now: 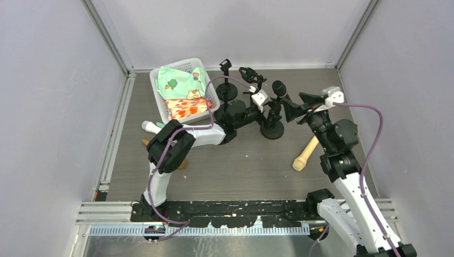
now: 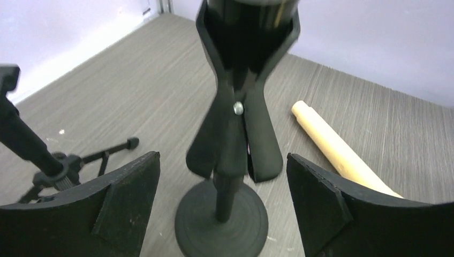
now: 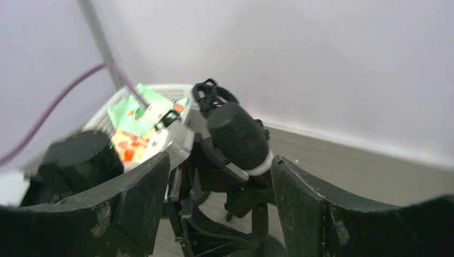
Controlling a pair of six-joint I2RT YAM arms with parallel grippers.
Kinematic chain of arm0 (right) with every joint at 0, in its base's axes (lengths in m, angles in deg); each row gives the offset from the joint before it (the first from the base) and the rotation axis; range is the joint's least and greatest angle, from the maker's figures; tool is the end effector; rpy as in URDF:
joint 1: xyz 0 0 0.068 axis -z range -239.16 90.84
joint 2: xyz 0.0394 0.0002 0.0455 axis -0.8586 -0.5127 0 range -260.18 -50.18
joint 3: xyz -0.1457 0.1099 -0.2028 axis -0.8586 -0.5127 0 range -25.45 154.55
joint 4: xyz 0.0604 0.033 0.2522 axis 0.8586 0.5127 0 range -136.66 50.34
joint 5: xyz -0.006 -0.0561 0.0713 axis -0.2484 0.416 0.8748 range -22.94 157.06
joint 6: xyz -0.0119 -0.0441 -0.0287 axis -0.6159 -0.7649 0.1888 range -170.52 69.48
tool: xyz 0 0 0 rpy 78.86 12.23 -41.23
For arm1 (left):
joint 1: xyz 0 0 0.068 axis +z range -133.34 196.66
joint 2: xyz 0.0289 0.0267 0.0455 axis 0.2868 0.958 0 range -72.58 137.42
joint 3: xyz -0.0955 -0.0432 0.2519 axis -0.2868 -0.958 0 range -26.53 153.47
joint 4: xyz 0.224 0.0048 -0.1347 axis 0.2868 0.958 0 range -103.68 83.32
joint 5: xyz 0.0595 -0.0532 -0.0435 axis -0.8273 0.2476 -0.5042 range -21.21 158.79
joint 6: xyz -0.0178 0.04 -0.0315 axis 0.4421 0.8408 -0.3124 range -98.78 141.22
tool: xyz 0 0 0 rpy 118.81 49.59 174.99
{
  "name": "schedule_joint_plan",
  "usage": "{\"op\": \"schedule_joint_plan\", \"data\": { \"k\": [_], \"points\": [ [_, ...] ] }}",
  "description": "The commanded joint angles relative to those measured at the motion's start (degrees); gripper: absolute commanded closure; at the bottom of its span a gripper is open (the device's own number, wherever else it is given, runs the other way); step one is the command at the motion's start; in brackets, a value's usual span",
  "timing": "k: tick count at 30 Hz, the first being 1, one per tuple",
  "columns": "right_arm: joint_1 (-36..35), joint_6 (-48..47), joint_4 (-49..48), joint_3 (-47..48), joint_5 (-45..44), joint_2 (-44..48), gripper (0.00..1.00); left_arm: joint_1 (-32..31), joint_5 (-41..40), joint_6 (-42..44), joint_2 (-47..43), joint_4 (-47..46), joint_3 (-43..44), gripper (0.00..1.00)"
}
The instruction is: Attach the microphones to the stand
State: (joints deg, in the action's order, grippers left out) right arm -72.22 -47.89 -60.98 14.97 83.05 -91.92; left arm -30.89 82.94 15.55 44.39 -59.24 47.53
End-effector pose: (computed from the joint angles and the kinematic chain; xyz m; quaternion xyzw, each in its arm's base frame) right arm 0.1680 0.0491 0.3680 -0.1645 0.6040 0.1916 0.7560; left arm 0.3098 -0.3515 0.2310 0.3281 0.6081 -0.3976 0.6037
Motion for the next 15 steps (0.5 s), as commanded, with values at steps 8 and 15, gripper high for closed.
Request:
{"op": "schedule_joint_plan", "data": {
  "k": [8,15],
  "points": [
    [0.00,36.82,44.59,6.71,-60.74,-4.19,0.26,0.13,-0.06,-4.37,-13.63,-1.80,-9.54,0.03],
    [0.49,44.81,49.47,7.45,-59.00,-13.11,0.23,-0.17,-3.05,-4.90,-21.75,4.86,-15.21,0.02]
  ]
}}
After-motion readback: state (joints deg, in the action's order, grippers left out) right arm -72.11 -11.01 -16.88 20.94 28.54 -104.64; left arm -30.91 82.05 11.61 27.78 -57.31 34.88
